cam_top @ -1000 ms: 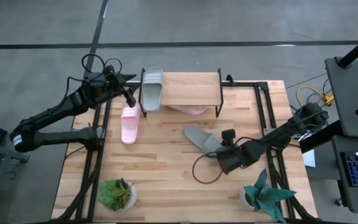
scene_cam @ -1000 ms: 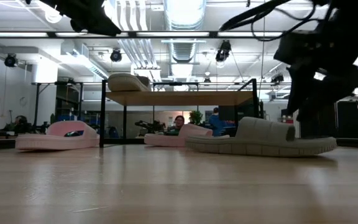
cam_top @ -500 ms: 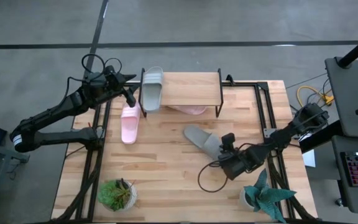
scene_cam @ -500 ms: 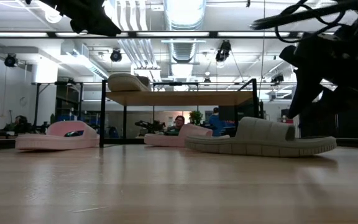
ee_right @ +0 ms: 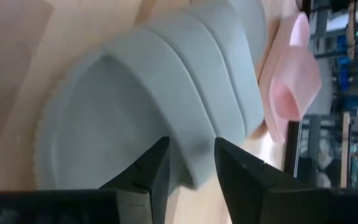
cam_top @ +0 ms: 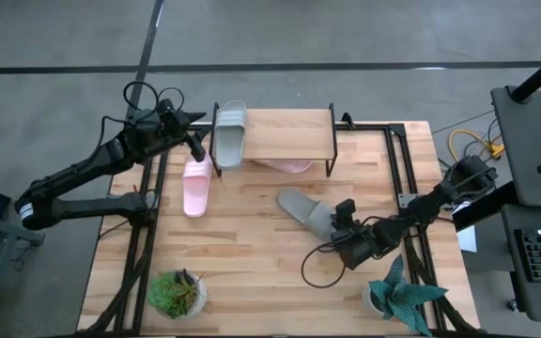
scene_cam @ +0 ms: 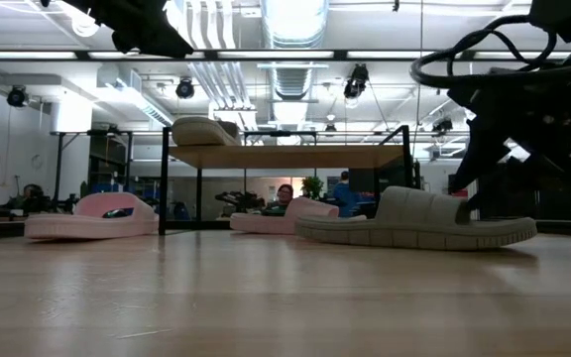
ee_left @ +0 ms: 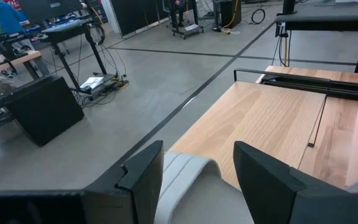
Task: Pick and place slides into the shelf
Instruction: Put the gray slipper on the shelf
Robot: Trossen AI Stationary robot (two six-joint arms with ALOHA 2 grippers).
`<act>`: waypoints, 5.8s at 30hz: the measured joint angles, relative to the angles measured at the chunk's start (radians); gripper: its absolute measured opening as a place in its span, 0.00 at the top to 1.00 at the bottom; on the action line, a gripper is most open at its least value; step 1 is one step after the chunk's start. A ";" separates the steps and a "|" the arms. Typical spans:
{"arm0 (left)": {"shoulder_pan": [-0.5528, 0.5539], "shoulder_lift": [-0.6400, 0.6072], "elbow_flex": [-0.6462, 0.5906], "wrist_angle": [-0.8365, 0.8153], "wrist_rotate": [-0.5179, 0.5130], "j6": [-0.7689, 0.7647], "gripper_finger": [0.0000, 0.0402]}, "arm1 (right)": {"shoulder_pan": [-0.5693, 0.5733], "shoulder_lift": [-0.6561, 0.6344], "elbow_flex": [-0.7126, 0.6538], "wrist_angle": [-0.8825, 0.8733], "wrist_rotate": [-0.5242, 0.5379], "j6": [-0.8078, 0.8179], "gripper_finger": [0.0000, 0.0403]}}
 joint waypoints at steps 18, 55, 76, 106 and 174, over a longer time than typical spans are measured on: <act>0.000 0.001 -0.021 -0.002 0.000 0.001 0.55 | -0.088 0.000 -0.017 0.121 -0.002 0.001 0.73; -0.001 0.029 -0.028 0.153 0.309 0.158 0.55 | -0.084 -0.397 0.083 0.257 0.084 -0.081 0.98; -0.080 0.100 -0.203 0.668 0.783 0.307 0.54 | -0.093 -0.624 0.082 0.562 -0.136 -0.313 0.98; -0.222 0.386 -0.143 0.934 0.780 0.313 0.23 | -0.186 -0.623 0.082 0.551 -0.134 -0.324 0.98; -0.340 0.537 0.035 0.548 -0.382 0.893 0.92 | -0.309 -0.453 0.629 -0.134 0.155 -0.055 0.55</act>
